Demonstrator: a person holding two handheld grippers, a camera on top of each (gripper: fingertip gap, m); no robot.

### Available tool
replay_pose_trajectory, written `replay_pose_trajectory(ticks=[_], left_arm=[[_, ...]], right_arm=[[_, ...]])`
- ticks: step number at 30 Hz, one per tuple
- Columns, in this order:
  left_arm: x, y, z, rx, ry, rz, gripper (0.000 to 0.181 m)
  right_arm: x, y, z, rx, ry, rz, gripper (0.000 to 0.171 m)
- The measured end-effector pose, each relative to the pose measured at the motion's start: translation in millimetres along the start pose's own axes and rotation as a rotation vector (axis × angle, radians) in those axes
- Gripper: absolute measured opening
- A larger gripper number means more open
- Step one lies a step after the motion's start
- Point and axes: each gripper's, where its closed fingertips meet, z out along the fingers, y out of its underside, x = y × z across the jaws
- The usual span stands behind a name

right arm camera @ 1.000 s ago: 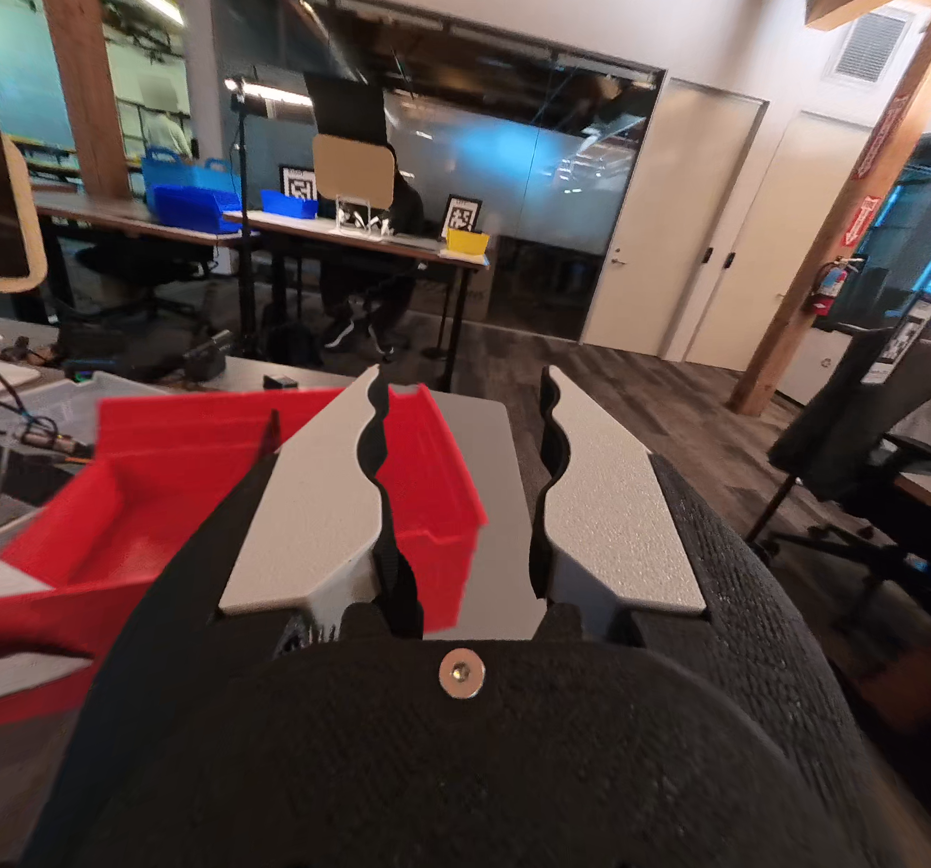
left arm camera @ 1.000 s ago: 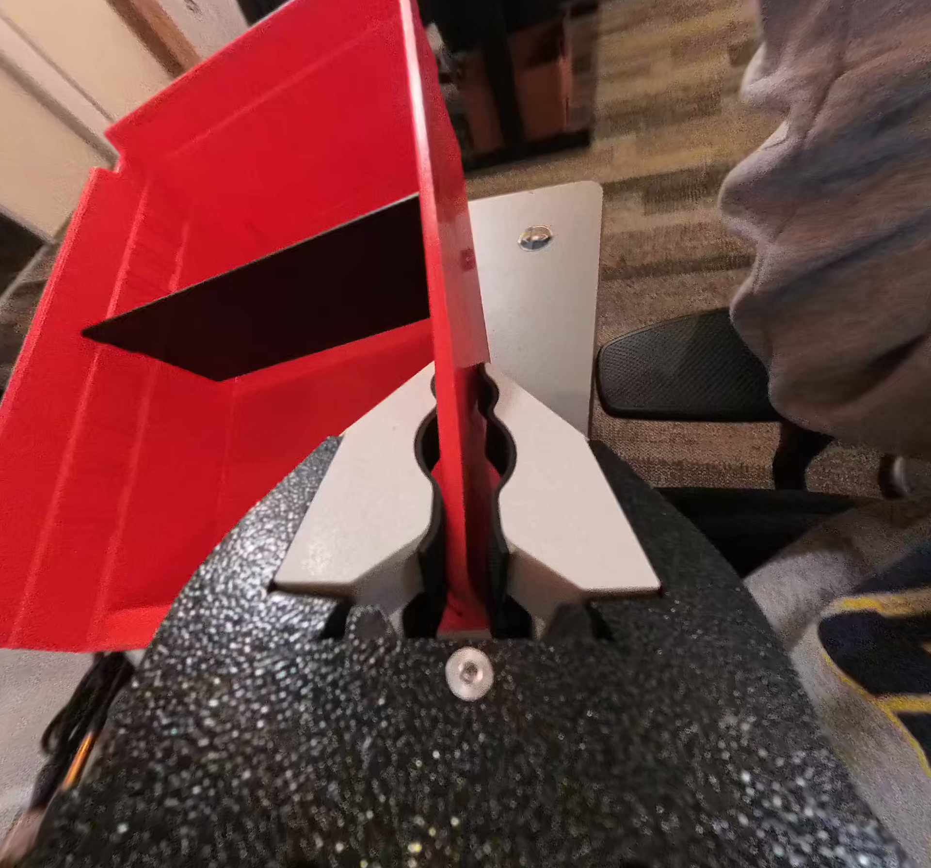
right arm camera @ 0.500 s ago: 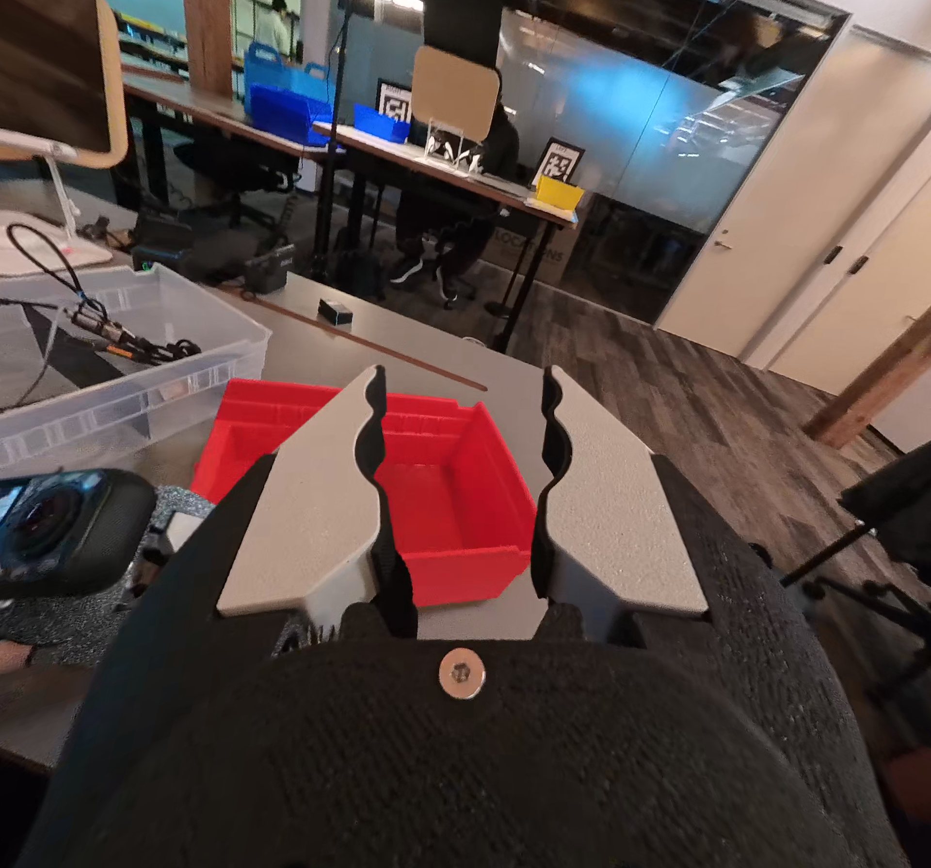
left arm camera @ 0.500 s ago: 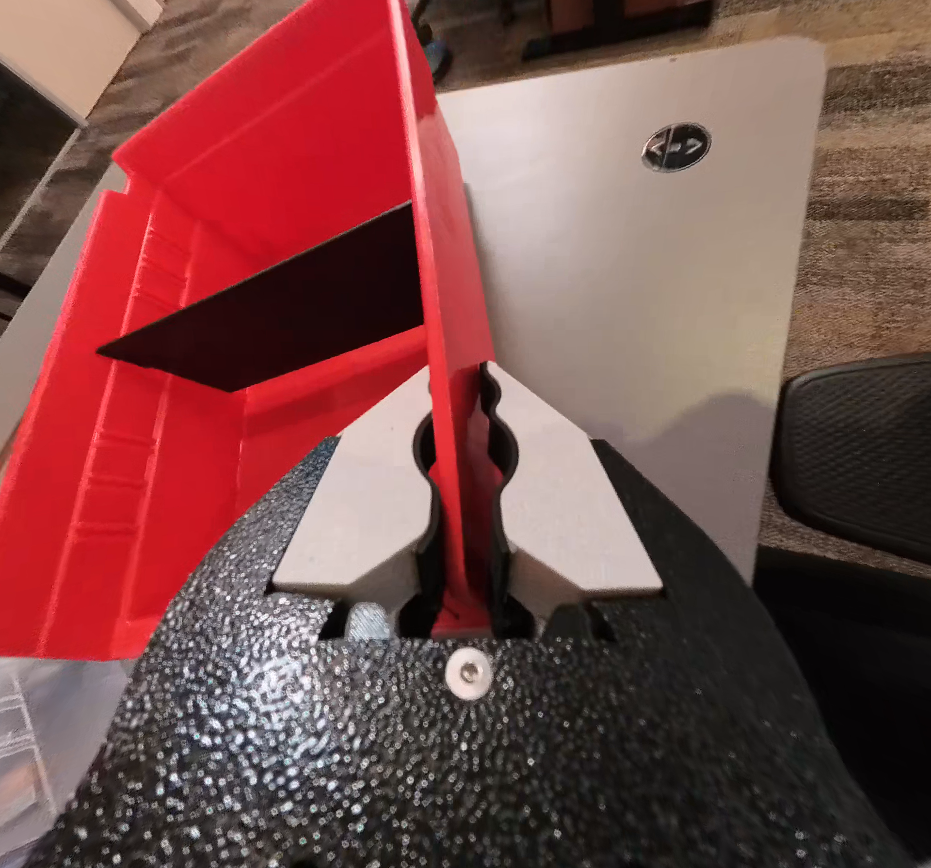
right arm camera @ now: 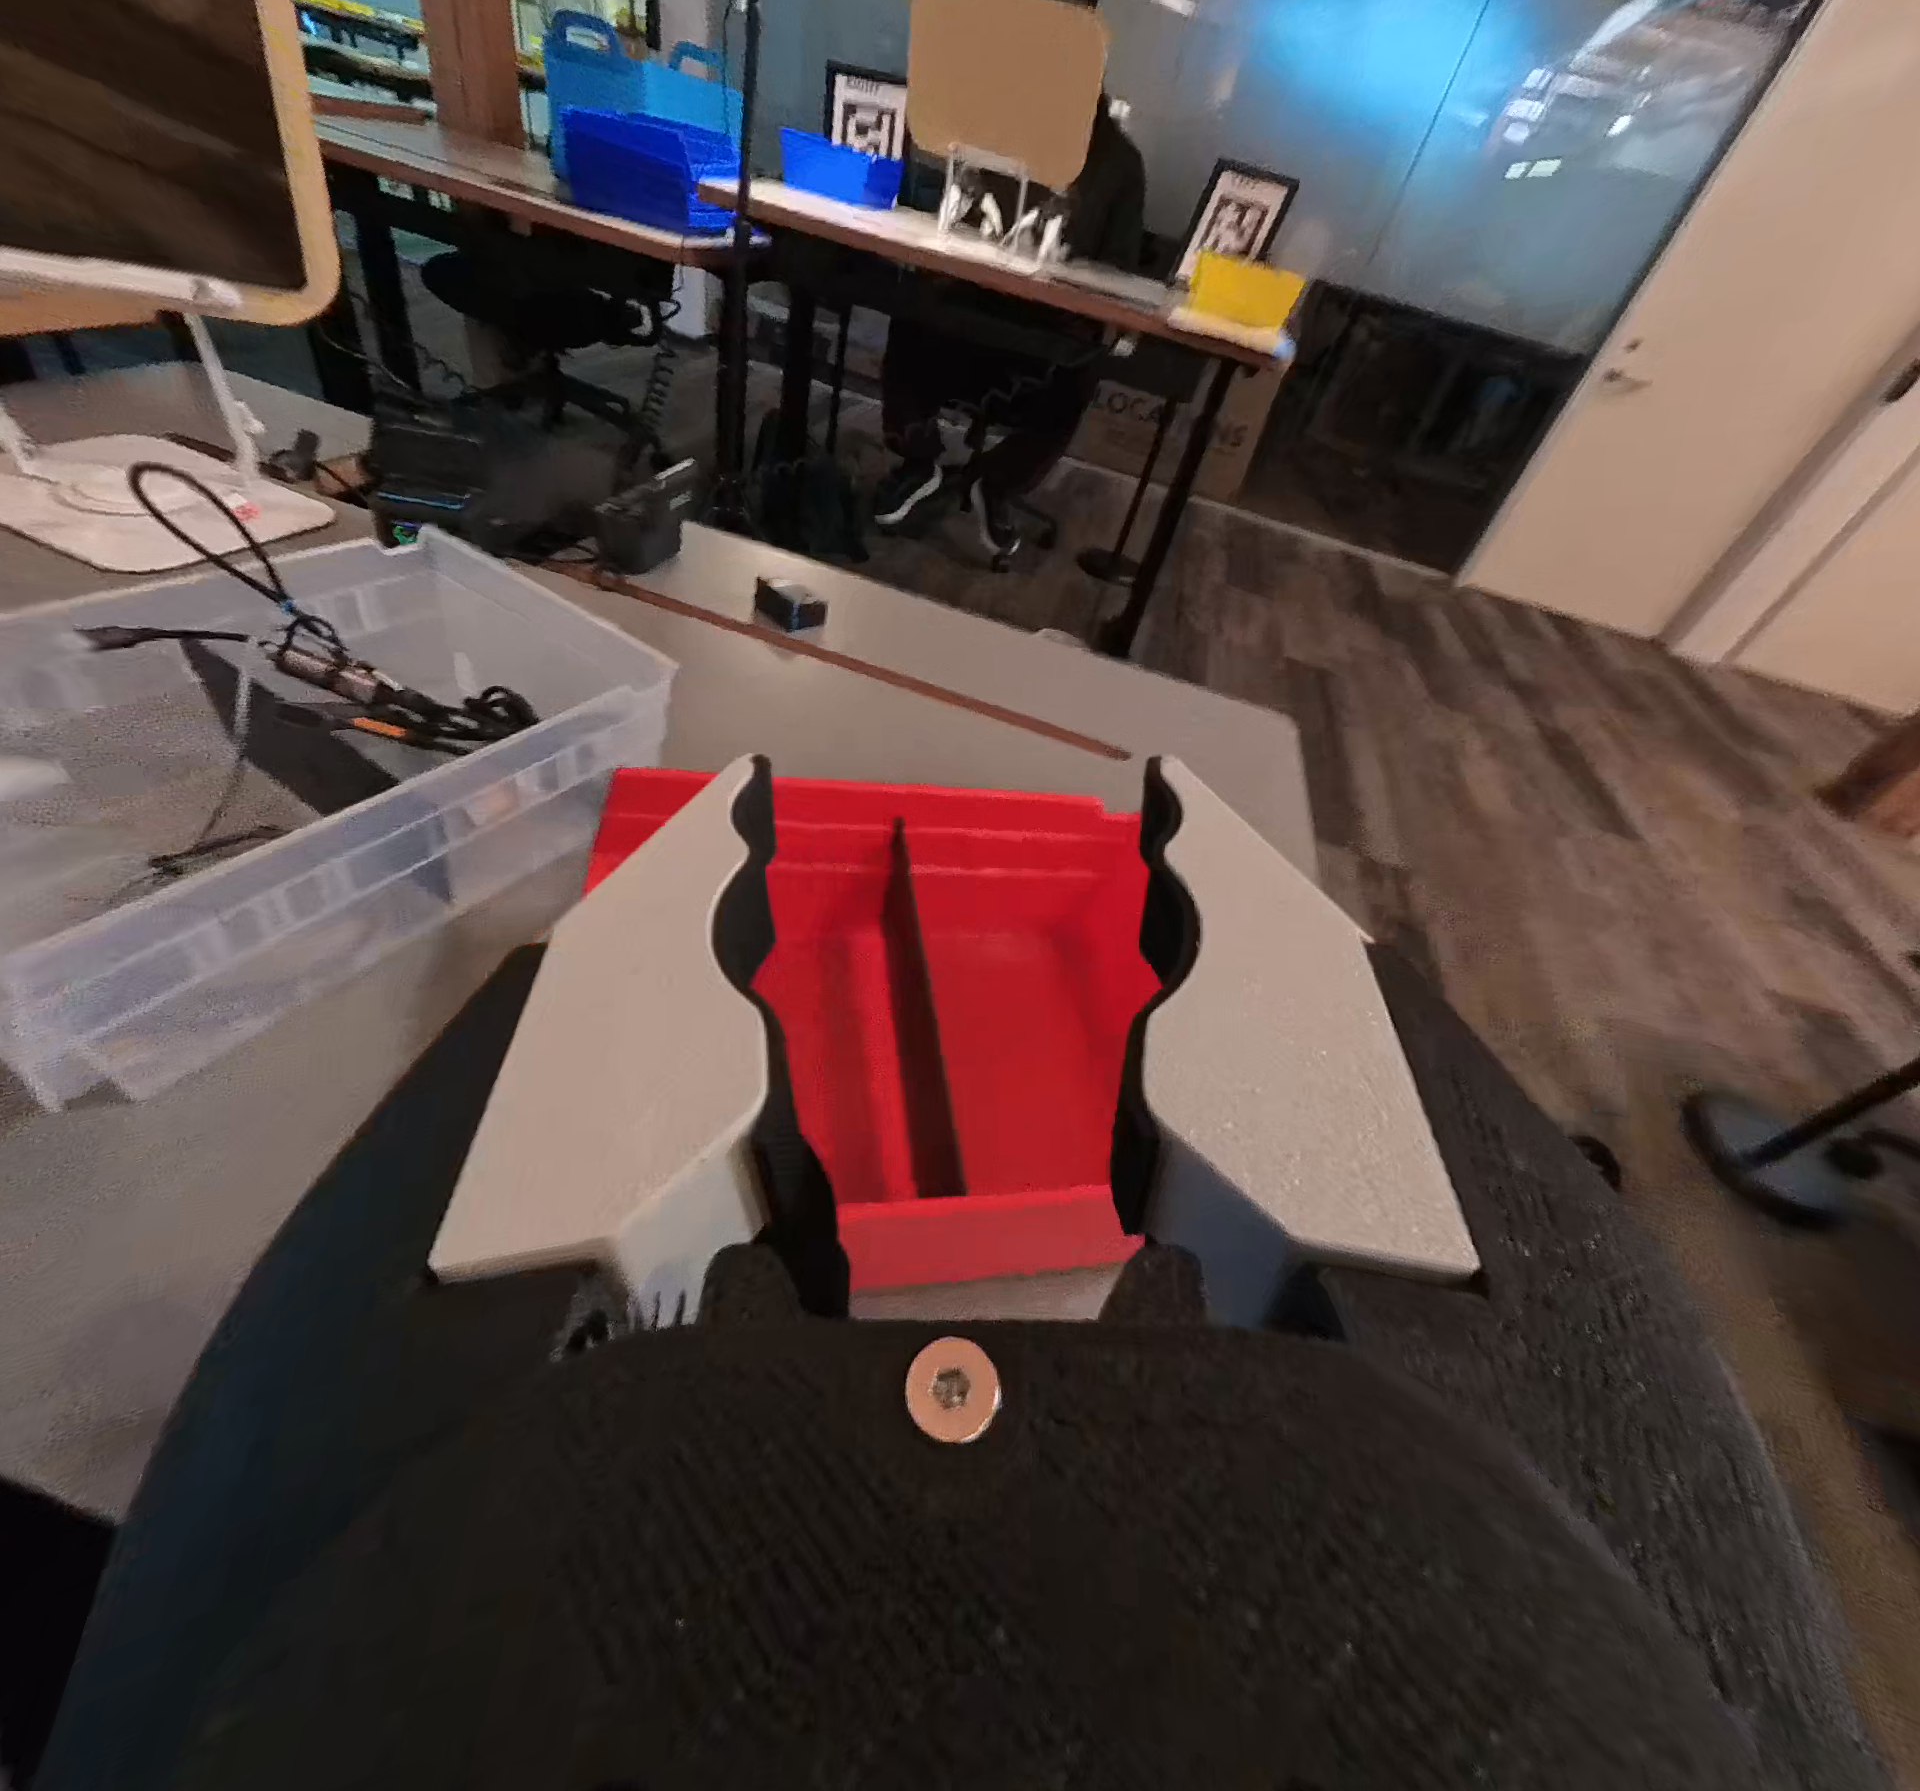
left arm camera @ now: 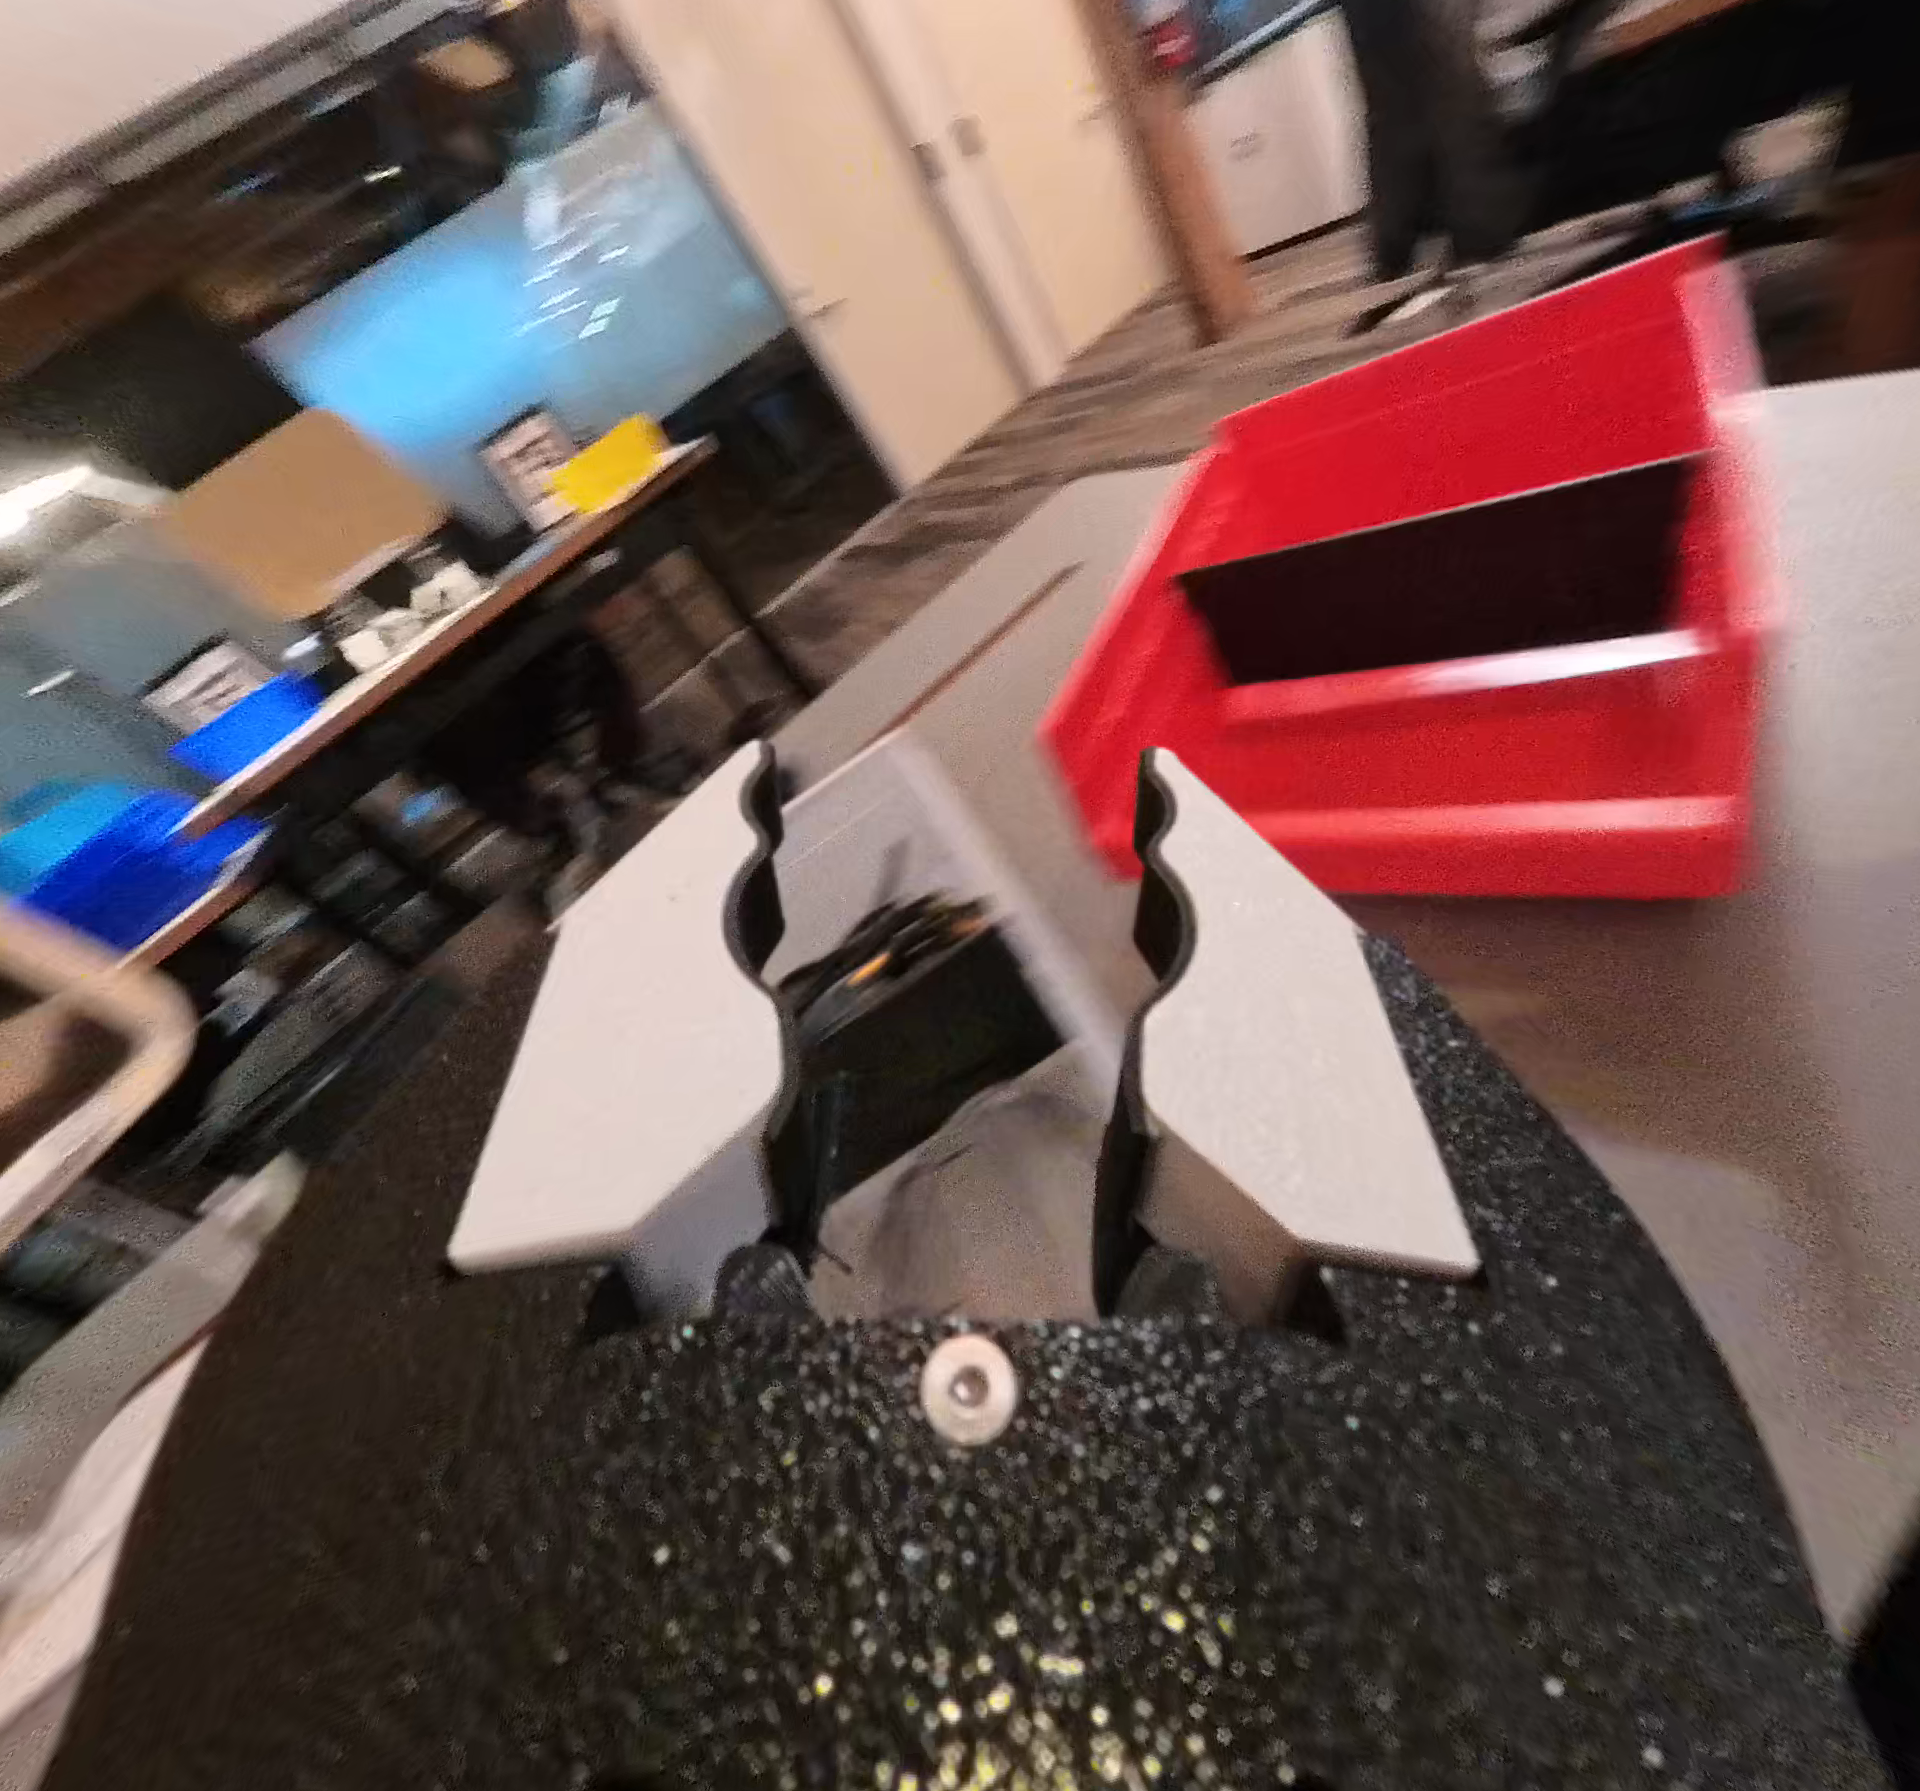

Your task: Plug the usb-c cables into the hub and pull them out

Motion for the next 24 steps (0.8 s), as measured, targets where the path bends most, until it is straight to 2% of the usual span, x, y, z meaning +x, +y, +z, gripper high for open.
replay_pose_trajectory(ticks=[2,6,9,14,16,19,23,24], left_arm=[[-55.2,33.9,-20.7,-0.066,-0.130,-0.047,0.071],[-129.4,110.5,-53.4,-0.219,-0.310,-0.163,0.079],[-149.5,150.2,-67.1,-0.267,-0.365,-0.218,0.073],[-138.1,190.4,-61.8,-0.348,-0.295,-0.253,0.068],[-129.3,200.9,-57.0,-0.375,-0.272,-0.257,0.066],[-116.4,216.6,-53.3,-0.427,-0.252,-0.250,0.065],[-130.6,220.3,-56.4,-0.420,-0.299,-0.271,0.057],[-133.5,221.3,-56.7,-0.412,-0.299,-0.291,0.050]], right_arm=[[-17.8,22.8,13.0,-0.079,-0.003,0.045,0.096],[-46.9,82.5,34.7,-0.252,0.099,0.064,0.123],[-65.7,126.1,35.6,-0.347,0.200,-0.007,0.123],[-74.2,153.6,39.2,-0.404,0.272,-0.056,0.126],[-73.8,159.6,34.0,-0.467,0.289,-0.163,0.121],[-64.2,170.9,17.5,-0.557,0.309,-0.258,0.102],[-33.7,192.1,-5.4,-0.638,0.314,-0.124,0.074],[-26.0,197.9,-8.8,-0.653,0.306,-0.086,0.059]])
